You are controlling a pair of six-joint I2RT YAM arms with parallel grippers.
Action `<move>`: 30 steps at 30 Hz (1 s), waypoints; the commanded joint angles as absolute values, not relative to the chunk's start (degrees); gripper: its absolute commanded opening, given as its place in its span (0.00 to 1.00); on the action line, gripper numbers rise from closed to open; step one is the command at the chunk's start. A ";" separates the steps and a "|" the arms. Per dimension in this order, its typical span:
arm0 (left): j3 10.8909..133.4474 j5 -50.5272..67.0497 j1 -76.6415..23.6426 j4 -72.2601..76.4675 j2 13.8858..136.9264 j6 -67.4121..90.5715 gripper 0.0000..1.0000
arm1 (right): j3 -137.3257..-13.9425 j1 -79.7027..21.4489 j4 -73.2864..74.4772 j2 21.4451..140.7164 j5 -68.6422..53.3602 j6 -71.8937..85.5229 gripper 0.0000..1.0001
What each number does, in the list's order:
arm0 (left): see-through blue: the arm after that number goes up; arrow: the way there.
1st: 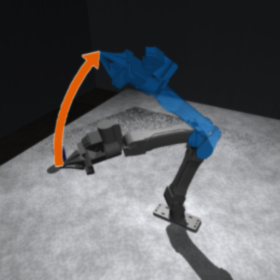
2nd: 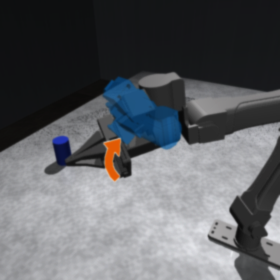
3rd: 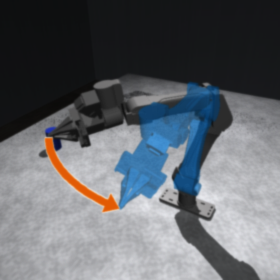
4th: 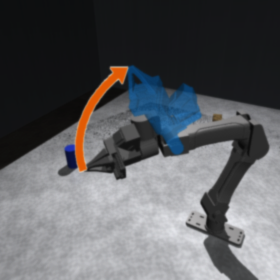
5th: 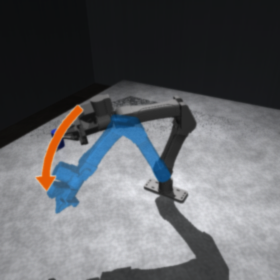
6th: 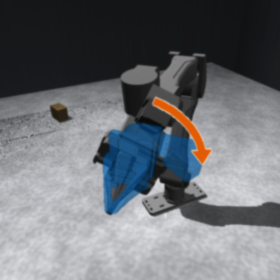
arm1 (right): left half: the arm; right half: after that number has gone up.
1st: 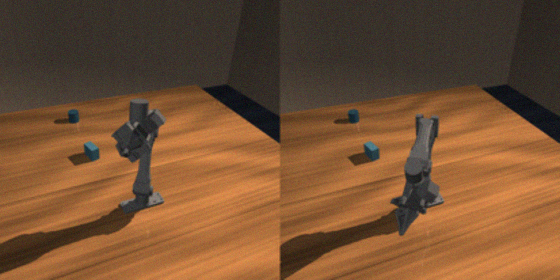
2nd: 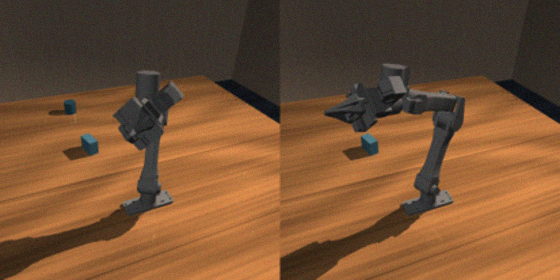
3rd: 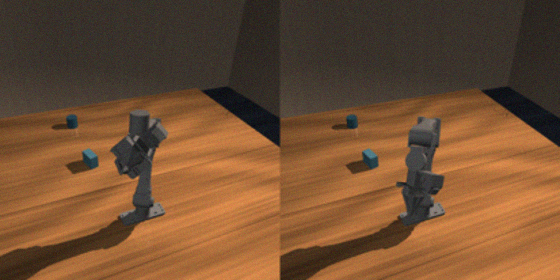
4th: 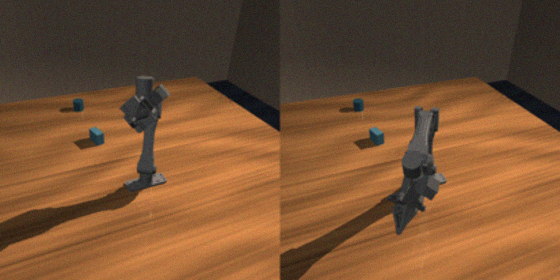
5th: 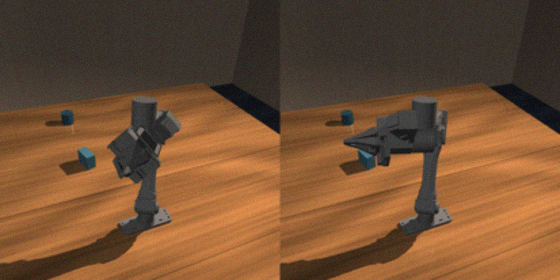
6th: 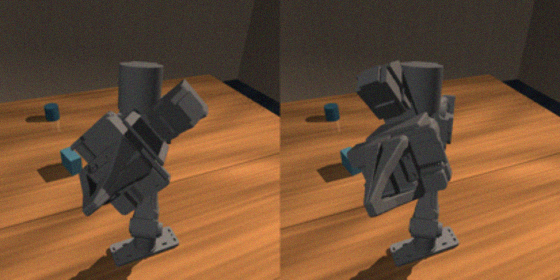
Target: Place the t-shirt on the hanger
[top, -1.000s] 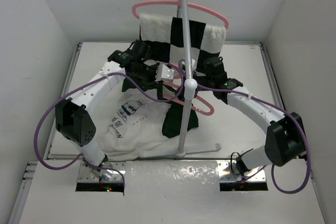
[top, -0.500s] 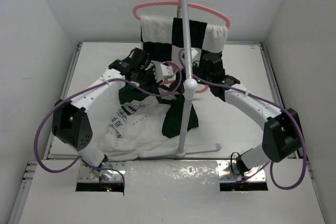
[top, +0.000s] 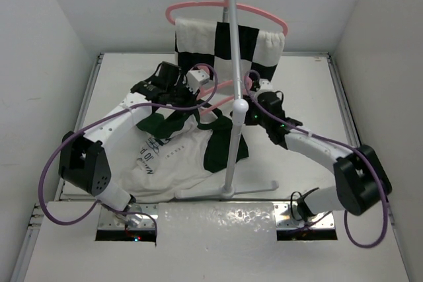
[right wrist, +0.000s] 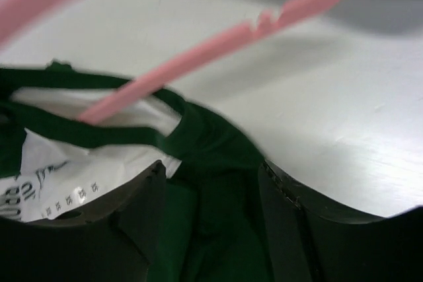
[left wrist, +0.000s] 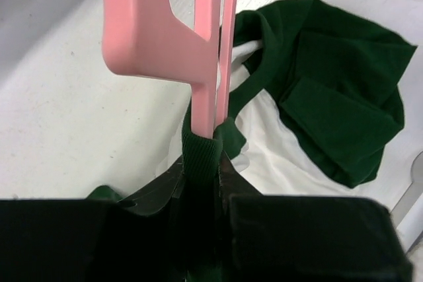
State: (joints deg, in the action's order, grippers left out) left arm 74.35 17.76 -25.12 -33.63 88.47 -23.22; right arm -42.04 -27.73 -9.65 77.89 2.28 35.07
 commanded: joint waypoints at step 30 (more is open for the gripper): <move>76.29 25.94 -21.09 -35.50 84.99 -24.15 0.00 | -35.79 -20.77 -31.30 98.64 6.06 62.40 0.00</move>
